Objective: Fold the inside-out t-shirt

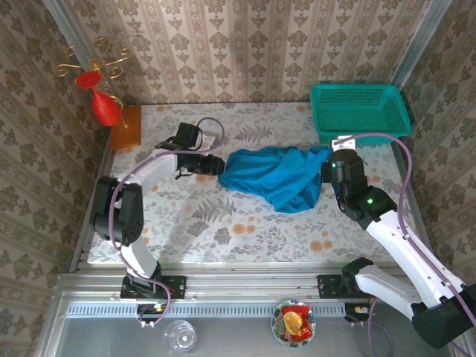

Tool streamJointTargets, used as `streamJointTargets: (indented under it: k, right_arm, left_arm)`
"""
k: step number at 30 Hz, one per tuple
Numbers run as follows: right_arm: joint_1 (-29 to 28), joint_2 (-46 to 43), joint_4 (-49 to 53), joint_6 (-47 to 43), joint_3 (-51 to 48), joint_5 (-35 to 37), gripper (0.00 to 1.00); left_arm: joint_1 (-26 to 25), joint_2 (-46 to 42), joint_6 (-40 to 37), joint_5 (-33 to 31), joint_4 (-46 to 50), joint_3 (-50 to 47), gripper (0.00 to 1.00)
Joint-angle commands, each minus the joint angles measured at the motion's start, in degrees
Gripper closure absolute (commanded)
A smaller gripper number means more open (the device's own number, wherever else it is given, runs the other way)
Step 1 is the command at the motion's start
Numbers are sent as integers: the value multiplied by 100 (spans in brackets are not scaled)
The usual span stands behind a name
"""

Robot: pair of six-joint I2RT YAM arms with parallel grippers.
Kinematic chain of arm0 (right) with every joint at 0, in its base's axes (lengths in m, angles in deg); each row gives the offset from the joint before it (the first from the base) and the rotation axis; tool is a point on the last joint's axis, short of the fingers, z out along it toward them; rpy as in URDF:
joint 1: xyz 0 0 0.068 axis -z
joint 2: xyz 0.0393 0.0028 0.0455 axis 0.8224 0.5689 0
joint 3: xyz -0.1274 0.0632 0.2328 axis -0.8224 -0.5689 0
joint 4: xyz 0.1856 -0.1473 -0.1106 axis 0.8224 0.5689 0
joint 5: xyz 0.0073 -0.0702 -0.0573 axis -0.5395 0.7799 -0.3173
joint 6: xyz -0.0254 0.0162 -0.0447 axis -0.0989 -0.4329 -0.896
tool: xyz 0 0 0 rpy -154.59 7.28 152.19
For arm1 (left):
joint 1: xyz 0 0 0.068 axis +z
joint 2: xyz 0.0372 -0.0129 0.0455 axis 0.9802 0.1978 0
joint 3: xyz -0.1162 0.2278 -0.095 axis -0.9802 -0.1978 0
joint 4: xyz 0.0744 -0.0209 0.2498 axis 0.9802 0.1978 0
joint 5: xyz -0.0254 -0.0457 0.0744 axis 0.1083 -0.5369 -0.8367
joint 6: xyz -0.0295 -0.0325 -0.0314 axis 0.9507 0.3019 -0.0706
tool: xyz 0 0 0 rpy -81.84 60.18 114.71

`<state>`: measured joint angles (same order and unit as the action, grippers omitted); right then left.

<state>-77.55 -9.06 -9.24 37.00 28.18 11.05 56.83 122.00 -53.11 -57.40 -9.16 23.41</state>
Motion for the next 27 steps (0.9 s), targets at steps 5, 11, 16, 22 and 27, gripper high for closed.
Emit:
streamJointTargets:
  k: [5, 11, 16, 22, 27]
  right_arm:
    - [164, -175, -60, 273, -178, 186, 100]
    - [200, -188, -44, 291, -170, 83, 100]
    - [218, -193, -11, 281, -155, 42, 100]
    - [227, -193, 36, 274, -135, 19, 100]
    - [308, -176, -123, 171, -102, 6, 100]
  left_arm:
    - [14, 873, 13, -341, -193, 410, 54]
    - [-64, 1398, -131, -539, -66, 753, 61]
    - [-74, 1571, -111, -713, -141, 835, 65]
    - [-68, 1615, -81, -768, -123, 989, 86]
    - [174, 1001, 23, -541, -244, 952, 100]
